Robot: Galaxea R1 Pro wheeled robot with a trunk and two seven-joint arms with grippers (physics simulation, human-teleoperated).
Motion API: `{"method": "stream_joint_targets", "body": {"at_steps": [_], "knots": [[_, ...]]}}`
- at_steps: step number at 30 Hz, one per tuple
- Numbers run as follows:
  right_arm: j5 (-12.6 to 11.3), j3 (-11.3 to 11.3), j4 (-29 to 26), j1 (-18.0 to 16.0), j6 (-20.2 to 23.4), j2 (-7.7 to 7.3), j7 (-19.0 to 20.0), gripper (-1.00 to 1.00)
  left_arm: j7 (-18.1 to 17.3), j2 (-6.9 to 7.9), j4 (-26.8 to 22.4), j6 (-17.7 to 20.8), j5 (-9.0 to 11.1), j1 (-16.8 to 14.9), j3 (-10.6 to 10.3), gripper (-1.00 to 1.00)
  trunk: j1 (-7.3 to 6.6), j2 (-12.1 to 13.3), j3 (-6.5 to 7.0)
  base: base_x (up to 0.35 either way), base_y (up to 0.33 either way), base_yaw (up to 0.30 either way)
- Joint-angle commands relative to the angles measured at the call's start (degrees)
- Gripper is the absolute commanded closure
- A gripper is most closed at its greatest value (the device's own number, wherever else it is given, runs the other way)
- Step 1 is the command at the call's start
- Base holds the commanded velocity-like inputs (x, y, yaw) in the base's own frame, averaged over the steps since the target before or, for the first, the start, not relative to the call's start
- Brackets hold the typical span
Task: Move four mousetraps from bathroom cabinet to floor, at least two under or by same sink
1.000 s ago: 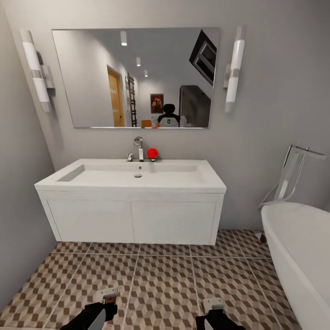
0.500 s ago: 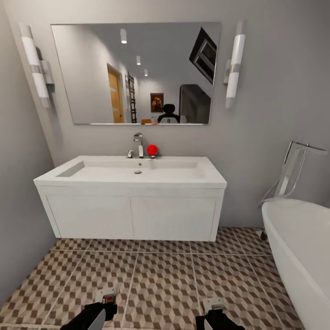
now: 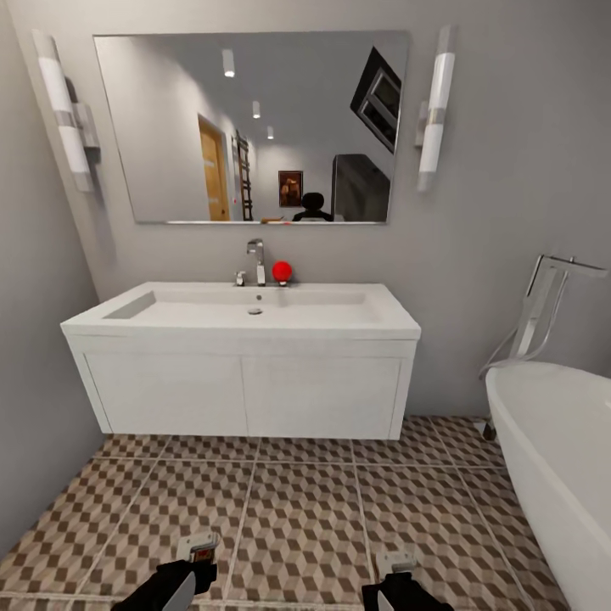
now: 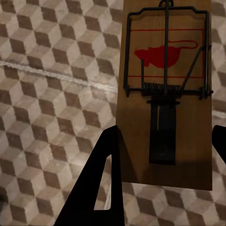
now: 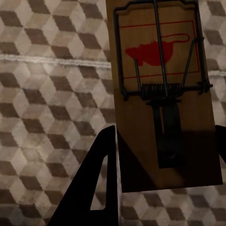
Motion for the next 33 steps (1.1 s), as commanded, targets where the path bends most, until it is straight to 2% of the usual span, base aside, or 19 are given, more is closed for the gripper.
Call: {"method": "stream_joint_targets", "body": {"at_steps": [1, 33], "knots": [[0.5, -0.5, -0.1, 0.0, 0.3, 0.06, 0.1, 1.0, 0.4, 0.04, -0.1, 0.3, 0.6, 0.0, -0.5, 1.0, 0.22, -0.4, -0.24, 0.0, 0.0, 0.0], [0.4, -0.6, -0.1, 0.0, 0.3, -0.09, 0.5, 1.0, 0.5, 0.04, -0.4, 0.2, 0.4, 0.0, -0.6, 1.0, 7.24, -13.3, -5.99, 0.0, 0.0, 0.0]]}}
